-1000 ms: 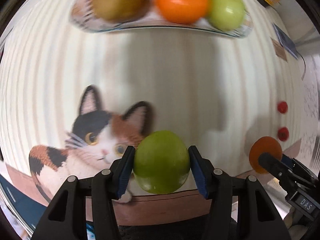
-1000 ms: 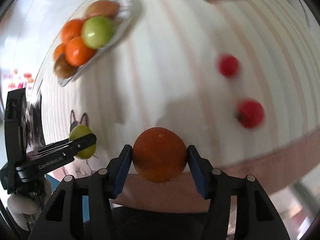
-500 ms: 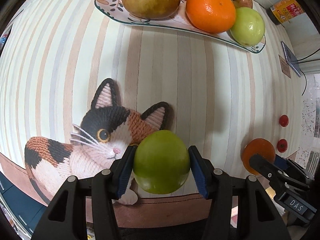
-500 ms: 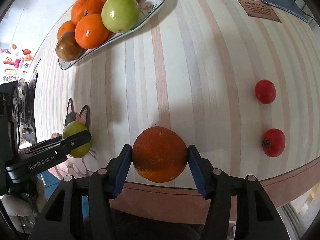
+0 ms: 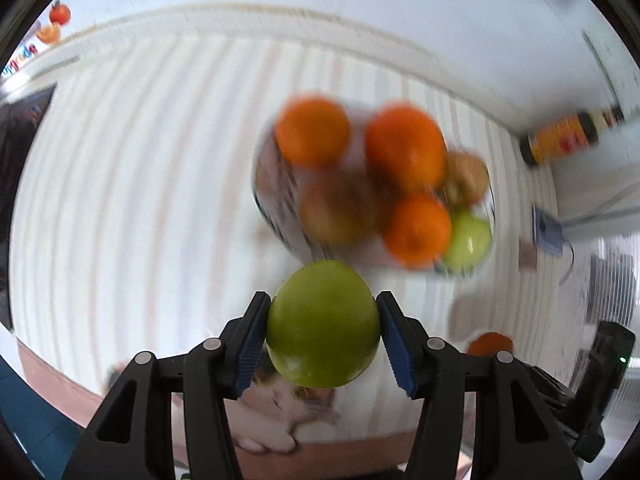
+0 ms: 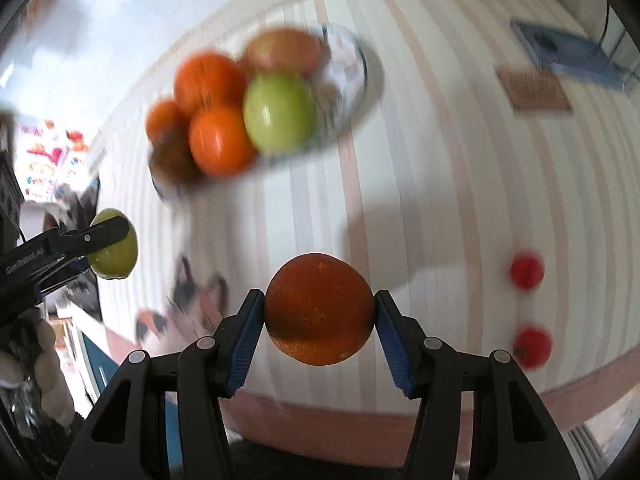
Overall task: Organize fruits
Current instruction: 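Carry the green apple and orange onto the plate and open both tools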
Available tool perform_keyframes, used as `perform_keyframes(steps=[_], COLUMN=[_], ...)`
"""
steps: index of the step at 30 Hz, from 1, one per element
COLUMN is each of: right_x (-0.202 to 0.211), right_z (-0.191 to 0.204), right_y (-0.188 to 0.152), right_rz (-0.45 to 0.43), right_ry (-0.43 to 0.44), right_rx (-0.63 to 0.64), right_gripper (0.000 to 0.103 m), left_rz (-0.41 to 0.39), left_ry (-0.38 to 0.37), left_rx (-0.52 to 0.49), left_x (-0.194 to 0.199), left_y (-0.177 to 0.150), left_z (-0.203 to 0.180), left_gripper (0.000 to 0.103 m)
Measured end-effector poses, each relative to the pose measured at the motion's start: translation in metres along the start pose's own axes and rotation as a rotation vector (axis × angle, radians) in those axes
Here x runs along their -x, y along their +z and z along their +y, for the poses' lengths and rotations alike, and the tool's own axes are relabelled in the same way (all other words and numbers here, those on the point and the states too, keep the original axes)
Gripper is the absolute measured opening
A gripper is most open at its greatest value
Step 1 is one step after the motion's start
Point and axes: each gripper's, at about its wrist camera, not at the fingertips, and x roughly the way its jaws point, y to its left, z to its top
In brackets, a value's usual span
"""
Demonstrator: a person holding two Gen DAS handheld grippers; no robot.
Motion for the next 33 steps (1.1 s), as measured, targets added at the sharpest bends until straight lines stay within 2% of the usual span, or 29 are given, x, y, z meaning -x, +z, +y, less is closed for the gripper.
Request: perform_keyframes(steps=[4,8,15,21,28,30,32,33], right_x=[0.019,0.025,-0.004,-0.03,-0.039,-0.039,-0.035,-0.032], right_z=[0.008,0.029,0.074,0.079,0.082,0.083,0.084,0.084], right_y=[0.041,0.084,0.13,0.136,0.136,0.137,0.136,0.137], right_rz=[-0.063,-0.105,-0.094,-0.05,-0.036,-0.037,-0.05,-0.055], right_ry=[0.017,0.022,-0.008,-0.02,-0.027,-0.025,-0.023,-0.017], right_rx=[0.001,0.041,0.098,0.104,0.105,0.102,0.096,0.094], right_gripper=[0.059,0.059,0.059,0.059,0.059,0.064,0.071,0.072], left_rz=[-0.025,0.011,0.073,0.118,0.138,0.14,0.14,0.142], left_ry=[0.038,0.046,0.029,-0.003,0.001,0.012,0.007,-0.003], left_rx=[0.018,0.047,0.092,0.121,0.128,0.124,0.115,0.107], left_x=[0.001,-0.018,-0.048,-0.069,-0.073,-0.072,-0.07,-0.067], left_y=[0.038,0.064,0.077,0.076,0.078,0.078,0.078,0.077], left_z=[0.014,0.021,0.027,0.029,0.028,0.026,0.023,0.024], left_gripper=[0.052,0.052,0.052,0.052,0.052,0.053,0.062,0.079])
